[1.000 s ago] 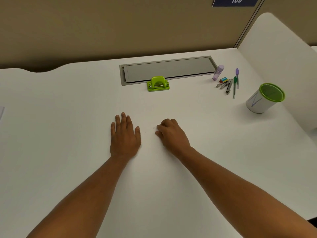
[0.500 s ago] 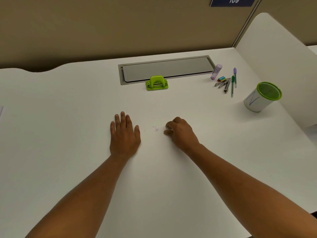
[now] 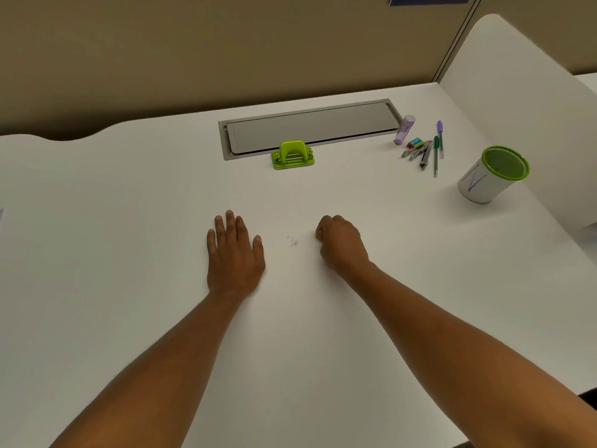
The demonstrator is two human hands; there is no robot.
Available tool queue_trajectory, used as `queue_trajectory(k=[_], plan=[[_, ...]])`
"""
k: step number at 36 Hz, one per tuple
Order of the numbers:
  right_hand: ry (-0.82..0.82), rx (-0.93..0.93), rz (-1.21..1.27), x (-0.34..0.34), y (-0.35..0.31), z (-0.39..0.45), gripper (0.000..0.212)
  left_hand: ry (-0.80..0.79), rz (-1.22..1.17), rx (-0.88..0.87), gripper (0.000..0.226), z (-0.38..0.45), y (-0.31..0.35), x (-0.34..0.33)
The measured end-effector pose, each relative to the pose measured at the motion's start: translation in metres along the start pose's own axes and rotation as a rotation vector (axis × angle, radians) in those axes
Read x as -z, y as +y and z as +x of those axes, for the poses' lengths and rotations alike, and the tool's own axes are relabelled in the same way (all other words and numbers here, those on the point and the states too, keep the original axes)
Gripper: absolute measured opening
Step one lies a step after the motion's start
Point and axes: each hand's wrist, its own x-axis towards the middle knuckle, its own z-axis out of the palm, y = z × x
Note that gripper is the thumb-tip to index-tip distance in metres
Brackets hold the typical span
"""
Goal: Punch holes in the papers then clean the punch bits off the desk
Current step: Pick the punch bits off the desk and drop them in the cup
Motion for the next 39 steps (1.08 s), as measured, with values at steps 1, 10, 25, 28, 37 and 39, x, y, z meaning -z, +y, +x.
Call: queue_trajectory(k=[1,10,25,28,37,39], plan=[[-0.006,-0.057,0.084,0.003,0.001,0.002,0.027,-0.003,0.001,-0.002,0.065,0.0,0.0,0.0],[0.033,-0.429,0.746,0.031,0.018,0.015,0.02,-0.009,-0.003,-0.005,0.068,-0.001,-0.001,0.0],[0.419,-0.653,0.983,0.161,0.111,0.046,0.023,0.029,0.006,-0.022,0.066,-0.003,-0.002,0.001],[0.447,-0.656,0.875,0.189,0.14,0.049,0.014,0.031,0.008,-0.025,0.066,-0.003,-0.001,0.0],[0.587,-0.736,0.275,0.213,0.193,0.059,0.025,0.033,0.022,-0.021,0.066,-0.003,0.0,0.001],[0.554,-0.705,0.158,0.211,0.198,0.058,0.024,0.036,0.023,-0.023,0.066,-0.003,0.0,0.001]])
